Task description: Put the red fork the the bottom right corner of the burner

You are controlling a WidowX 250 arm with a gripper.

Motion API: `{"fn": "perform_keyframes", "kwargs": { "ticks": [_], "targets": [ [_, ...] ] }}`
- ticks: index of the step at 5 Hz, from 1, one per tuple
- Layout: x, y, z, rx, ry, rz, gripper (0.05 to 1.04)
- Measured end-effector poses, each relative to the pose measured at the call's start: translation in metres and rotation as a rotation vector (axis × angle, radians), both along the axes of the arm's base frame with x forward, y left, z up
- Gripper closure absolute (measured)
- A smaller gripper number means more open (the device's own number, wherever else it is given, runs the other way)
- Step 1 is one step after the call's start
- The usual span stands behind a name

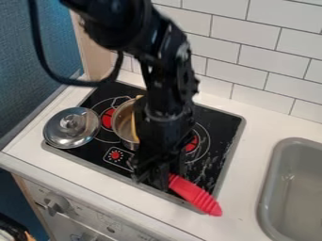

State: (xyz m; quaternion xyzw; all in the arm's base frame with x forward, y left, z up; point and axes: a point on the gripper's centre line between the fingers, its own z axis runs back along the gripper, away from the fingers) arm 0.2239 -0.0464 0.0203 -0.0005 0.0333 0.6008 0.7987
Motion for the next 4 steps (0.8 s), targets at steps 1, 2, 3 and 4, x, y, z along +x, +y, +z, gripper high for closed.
{"fn": "perform_keyframes", "kwargs": {
  "ticks": [1, 2, 3, 4],
  "targets": [
    [-0.005, -0.002, -0.020, 0.007, 0.025, 0.015, 0.791],
    [-0.011, -0.001, -0.030, 0.012, 0.040, 0.015, 0.728],
    [-0.013, 0.005, -0.030, -0.074, 0.038, -0.022, 0.457],
    [-0.010, 0.007, -0.027, -0.067, 0.044, -0.061, 0.145]
  ]
}}
